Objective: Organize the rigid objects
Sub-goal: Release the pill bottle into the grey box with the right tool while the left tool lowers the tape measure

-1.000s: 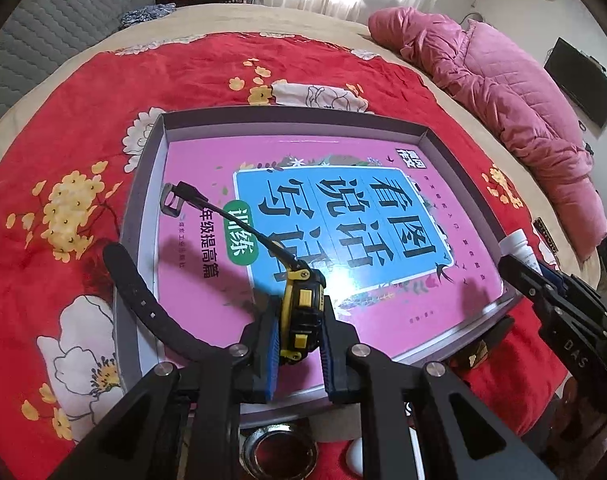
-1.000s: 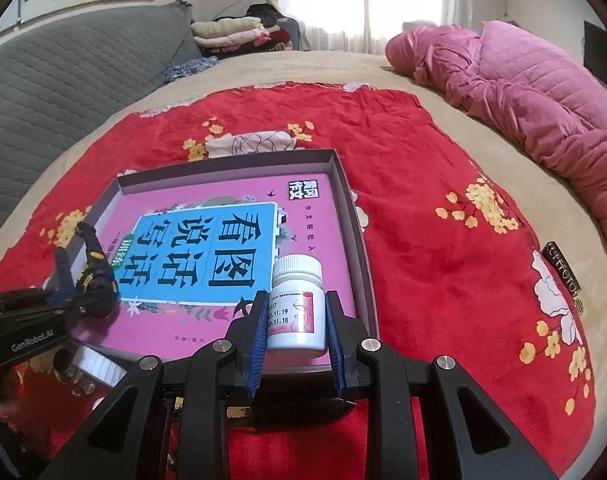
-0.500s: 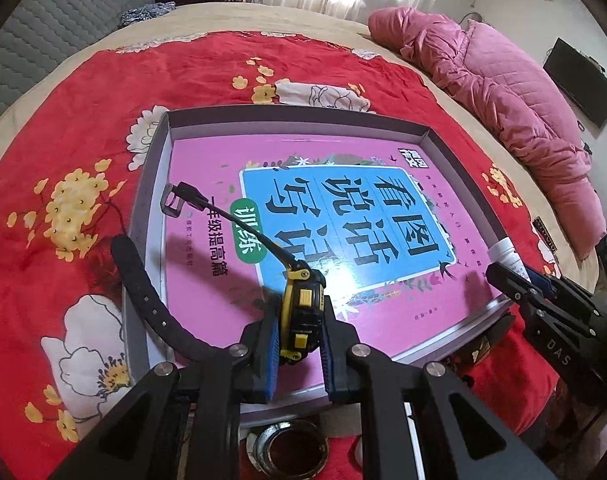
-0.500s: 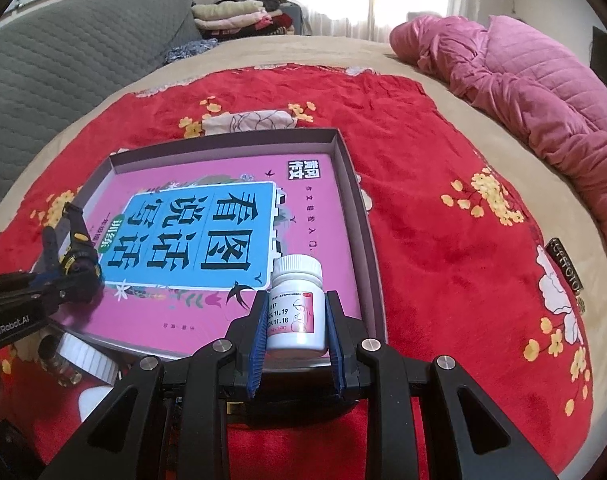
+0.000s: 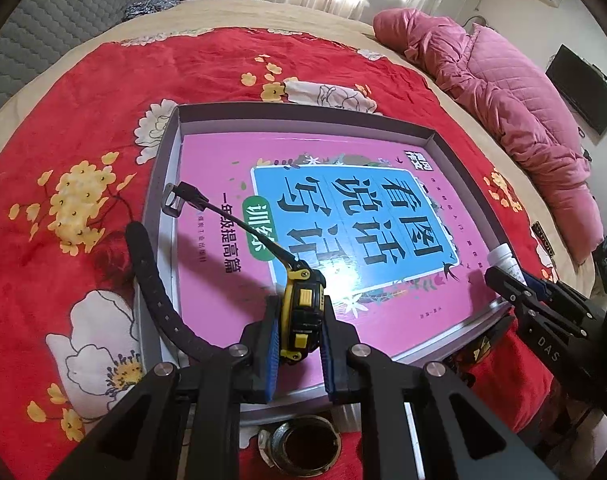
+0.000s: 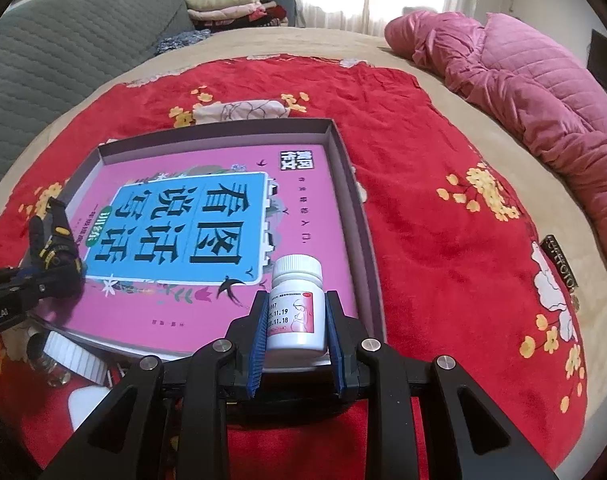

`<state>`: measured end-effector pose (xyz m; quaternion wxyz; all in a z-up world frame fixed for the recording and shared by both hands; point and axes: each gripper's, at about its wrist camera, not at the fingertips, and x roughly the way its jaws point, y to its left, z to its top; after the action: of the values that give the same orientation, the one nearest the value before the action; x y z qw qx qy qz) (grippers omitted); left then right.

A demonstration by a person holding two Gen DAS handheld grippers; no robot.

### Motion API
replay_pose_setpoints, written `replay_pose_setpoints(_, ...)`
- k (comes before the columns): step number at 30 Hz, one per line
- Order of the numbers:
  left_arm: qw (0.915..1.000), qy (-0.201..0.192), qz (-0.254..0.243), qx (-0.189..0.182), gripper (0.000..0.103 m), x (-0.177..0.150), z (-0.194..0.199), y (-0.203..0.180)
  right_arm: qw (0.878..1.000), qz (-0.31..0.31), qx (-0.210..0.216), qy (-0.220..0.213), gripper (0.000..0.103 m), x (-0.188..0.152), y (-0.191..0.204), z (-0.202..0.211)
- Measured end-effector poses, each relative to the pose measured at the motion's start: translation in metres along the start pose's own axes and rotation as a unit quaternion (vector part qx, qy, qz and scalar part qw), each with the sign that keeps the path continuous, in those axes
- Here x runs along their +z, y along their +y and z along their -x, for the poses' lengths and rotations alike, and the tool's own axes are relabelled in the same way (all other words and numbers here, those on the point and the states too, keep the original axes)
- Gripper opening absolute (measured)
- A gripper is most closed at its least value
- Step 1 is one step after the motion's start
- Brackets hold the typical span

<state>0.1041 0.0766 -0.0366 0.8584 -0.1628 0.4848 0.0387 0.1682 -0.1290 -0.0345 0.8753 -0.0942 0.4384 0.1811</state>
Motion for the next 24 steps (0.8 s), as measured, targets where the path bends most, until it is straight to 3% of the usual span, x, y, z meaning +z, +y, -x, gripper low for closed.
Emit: replay_pose_setpoints(24, 0.9999, 0.008, -0.009, 0.006, 0.019, -0.0025, -0.0041, -0.0045, 1.0, 0.001, -0.006, 0.01, 0.027, -0.0001, 0.0012, -0.0032)
